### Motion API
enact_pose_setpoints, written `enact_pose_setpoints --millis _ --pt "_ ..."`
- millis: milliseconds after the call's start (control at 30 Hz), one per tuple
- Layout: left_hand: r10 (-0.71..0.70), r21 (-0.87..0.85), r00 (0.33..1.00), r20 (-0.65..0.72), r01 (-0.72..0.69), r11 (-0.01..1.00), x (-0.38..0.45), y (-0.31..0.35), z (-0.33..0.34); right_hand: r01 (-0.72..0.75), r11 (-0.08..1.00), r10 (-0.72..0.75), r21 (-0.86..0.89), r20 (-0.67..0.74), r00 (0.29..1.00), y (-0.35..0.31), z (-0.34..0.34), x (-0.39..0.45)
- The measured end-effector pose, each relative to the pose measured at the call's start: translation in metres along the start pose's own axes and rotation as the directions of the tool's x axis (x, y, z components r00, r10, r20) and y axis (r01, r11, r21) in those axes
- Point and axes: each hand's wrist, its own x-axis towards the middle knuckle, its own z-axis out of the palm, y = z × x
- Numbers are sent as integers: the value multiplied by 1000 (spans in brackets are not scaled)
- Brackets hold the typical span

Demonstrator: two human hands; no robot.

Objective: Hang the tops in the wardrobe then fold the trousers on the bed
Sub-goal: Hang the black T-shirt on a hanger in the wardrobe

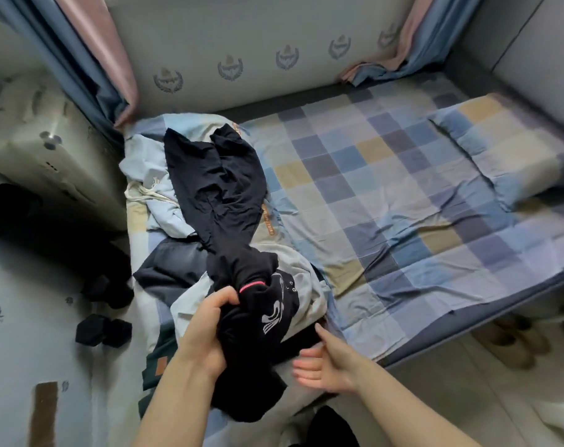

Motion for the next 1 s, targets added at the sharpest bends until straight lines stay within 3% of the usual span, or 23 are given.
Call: enact_pose_setpoints --millis 67,267,333,400,467,533,600,700,767,867,933,1000 --pt "-23 58 997 72 19 998 -22 2 17 4 996 -5 89 7 1000 28 6 -9" --pt "36 211 960 279 -98 973 -74 28 47 205 897 -262 392 99 960 43 3 -50" --pt "57 322 969 239 -135 937 -81 42 55 288 872 -335 396 53 941 37 -4 -70" --pt "88 475 988 129 -139 869 -80 53 58 455 832 -446 318 -105 889 32 -20 -96" --pt "81 445 995 62 -100 890 -75 56 58 616 777 -543 129 -359 759 28 -46 -128" --pt "79 476 996 33 -85 876 -64 45 57 727 686 -632 -3 -498 594 29 -73 -166" --pt "111 582 994 -10 -84 809 -54 27 67 791 589 -710 -164 -572 411 36 -97 -204" --pt "160 659 987 14 -129 741 -37 1 96 727 440 -832 -528 -545 108 46 -117 -263" --pt "176 782 981 83 -174 598 -31 -21 125 677 371 -869 -636 -495 10 52 -127 -302" --pt "110 910 936 333 -350 223 -39 -57 179 698 274 -902 -662 -429 -52 63 -138 -354" --pt "-26 862 863 505 -505 -34 -58 -86 226 680 183 -918 -710 -371 -140 72 -147 -388" --pt "-212 713 781 587 -623 -321 -85 -109 272 654 123 -922 -746 -329 -202 78 -154 -423"
